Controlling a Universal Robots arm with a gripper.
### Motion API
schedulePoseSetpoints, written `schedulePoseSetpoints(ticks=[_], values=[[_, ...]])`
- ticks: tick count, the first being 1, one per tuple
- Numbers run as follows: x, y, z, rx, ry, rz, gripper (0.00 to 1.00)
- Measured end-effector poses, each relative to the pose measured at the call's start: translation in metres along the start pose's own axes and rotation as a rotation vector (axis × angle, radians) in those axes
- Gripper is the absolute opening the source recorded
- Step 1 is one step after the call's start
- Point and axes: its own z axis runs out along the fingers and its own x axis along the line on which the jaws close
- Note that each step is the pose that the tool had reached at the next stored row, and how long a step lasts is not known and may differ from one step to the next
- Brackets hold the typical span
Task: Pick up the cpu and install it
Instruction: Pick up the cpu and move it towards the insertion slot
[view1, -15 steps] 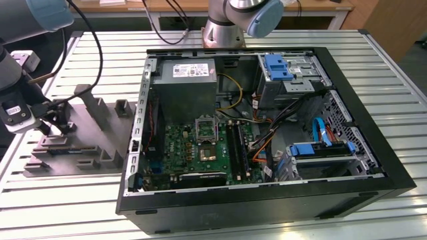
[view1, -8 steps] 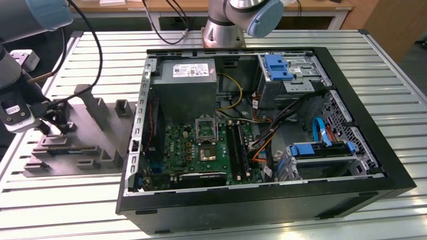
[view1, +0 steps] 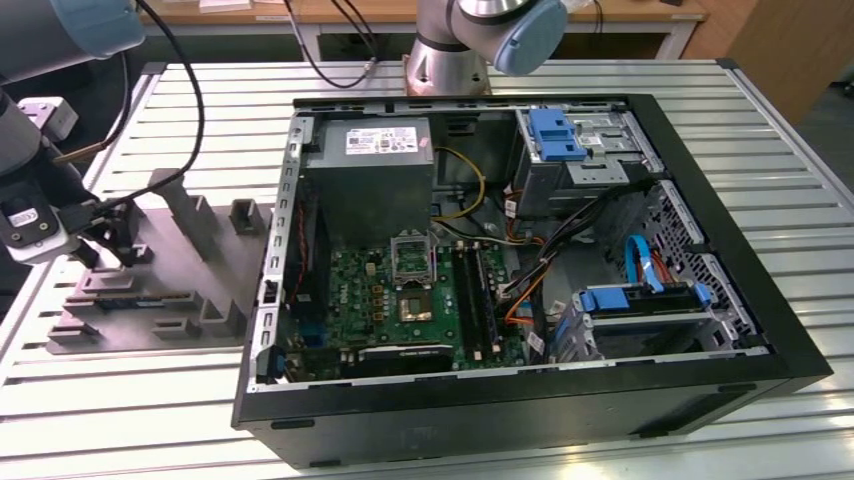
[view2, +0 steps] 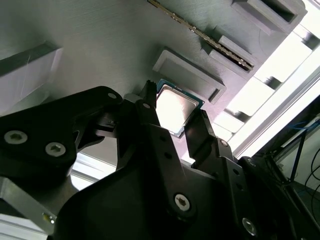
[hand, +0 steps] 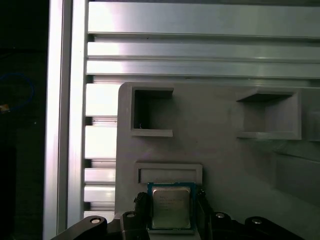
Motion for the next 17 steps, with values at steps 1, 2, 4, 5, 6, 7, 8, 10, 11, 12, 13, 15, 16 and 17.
schedulePoseSetpoints(ticks=[1,2,4,5,6,7,8,10,11,12,13,15,16,17], values=[[0.0,0.0,-0.0003,0.0,-0.0001,0.0,0.47],[0.0,0.0,-0.0007,0.0,0.0,0.0,0.47],[0.0,0.0001,-0.0015,0.0,0.0,0.0,0.47],[0.0,0.0001,-0.0019,0.0,0.0,0.0,0.47],[-0.0001,0.0001,-0.0032,0.0,0.0,0.0,0.47],[-0.0001,0.0001,-0.0035,-0.0001,-0.0001,0.0,0.47],[-0.0001,0.0002,-0.0038,-0.0001,-0.0002,0.0,0.47],[-0.0001,0.0002,-0.0043,-0.0001,-0.0001,0.0,0.47],[-0.0001,0.0002,-0.0045,0.0,0.0,0.0,0.47],[-0.0001,0.0002,-0.0046,0.0,-0.0001,0.0,0.47],[-0.0001,0.0002,-0.0066,0.0,0.0,0.0,0.47],[-0.0001,0.0004,-0.009,0.0,0.0,0.0,0.47],[-0.0001,0.0004,-0.0092,0.0,0.0,0.0,0.47],[-0.0001,0.0004,-0.0094,0.0,0.0,0.0,0.47]])
